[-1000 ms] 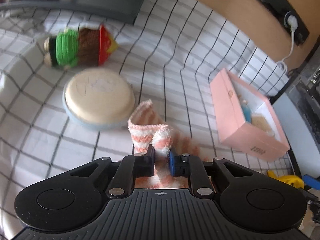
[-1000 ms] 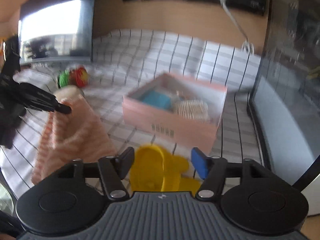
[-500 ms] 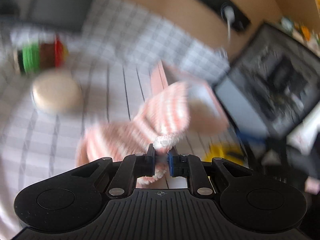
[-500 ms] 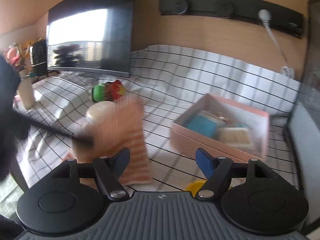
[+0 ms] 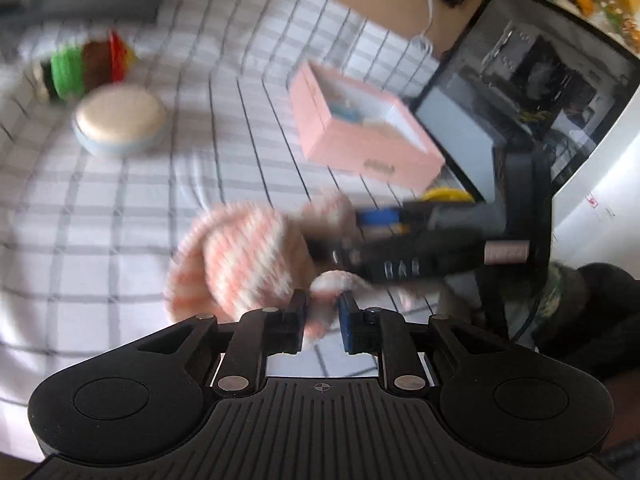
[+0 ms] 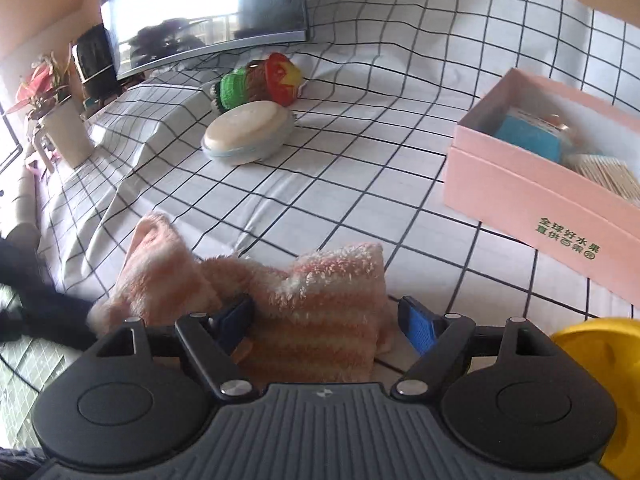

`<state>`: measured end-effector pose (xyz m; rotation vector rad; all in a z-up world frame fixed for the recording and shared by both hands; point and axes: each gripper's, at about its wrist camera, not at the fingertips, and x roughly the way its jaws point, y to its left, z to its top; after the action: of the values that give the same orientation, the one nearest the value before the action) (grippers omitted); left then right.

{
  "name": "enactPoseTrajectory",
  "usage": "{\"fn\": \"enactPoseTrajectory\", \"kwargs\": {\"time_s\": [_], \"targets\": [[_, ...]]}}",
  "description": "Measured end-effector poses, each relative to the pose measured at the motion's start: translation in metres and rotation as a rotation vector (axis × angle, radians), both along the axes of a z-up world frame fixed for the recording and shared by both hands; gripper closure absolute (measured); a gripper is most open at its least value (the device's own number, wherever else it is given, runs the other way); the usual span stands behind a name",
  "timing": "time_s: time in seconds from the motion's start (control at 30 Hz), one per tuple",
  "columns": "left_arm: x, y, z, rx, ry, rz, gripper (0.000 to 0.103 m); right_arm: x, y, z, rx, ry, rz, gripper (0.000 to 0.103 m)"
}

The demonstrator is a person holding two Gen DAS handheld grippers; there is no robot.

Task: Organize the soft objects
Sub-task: 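Lift the towel and carry it toward the pink box with the left tool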

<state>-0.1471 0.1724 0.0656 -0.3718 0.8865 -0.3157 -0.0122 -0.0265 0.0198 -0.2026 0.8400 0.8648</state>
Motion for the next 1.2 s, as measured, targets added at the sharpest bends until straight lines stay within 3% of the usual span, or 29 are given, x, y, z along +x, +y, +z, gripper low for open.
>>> {"fn": "enactPoseTrajectory", "kwargs": {"time_s": [0.07, 0.13, 0.23, 0.33, 0.4, 0.53, 0.63, 0.73, 0.83, 0.9, 1.03, 1.2], "targets": [[-0.002, 0.01, 0.012, 0.025, -0.039, 0.009, 0.082, -0.005, 0.0, -0.002, -0.012, -0.036, 0.005, 0.016], [-0.003, 0.03, 0.016, 0.028, -0.056, 0.086, 0.082, -0.008, 0.002, -0.005, -0.026, -0.062, 0.005, 0.015], [0.004, 0.052, 0.003, 0.0, -0.009, 0.256, 0.082, -0.015, 0.0, -0.004, -0.036, -0.084, 0.017, 0.015], [0.008, 0.058, -0.018, -0.041, 0.061, 0.321, 0.082, -0.025, -0.008, 0.003, -0.026, -0.086, 0.075, 0.015], [0.009, 0.058, -0.028, -0.075, 0.084, 0.323, 0.082, -0.034, -0.015, 0.007, -0.017, -0.094, 0.125, 0.015], [0.017, 0.057, -0.04, -0.231, 0.078, 0.294, 0.077, -0.049, -0.013, 0.0, -0.096, -0.163, 0.165, 0.015], [0.029, 0.046, -0.041, -0.299, 0.067, 0.23, 0.072, -0.05, -0.01, -0.005, -0.091, -0.151, 0.162, 0.015], [0.04, 0.033, -0.039, -0.331, 0.064, 0.161, 0.062, -0.055, -0.003, -0.006, -0.084, -0.194, 0.178, 0.015], [0.057, 0.017, -0.037, -0.3, 0.063, 0.104, 0.041, -0.057, 0.01, -0.009, -0.077, -0.269, 0.196, 0.015], [0.072, 0.007, -0.035, -0.253, 0.049, 0.059, 0.036, -0.054, 0.02, -0.011, -0.069, -0.301, 0.193, 0.015], [0.096, -0.002, -0.034, -0.121, 0.057, 0.019, 0.035, -0.045, 0.021, -0.011, -0.062, -0.268, 0.177, 0.014], [0.101, -0.029, -0.03, 0.101, 0.05, -0.111, 0.032, -0.049, -0.011, -0.006, -0.089, -0.214, 0.186, 0.013]]}}
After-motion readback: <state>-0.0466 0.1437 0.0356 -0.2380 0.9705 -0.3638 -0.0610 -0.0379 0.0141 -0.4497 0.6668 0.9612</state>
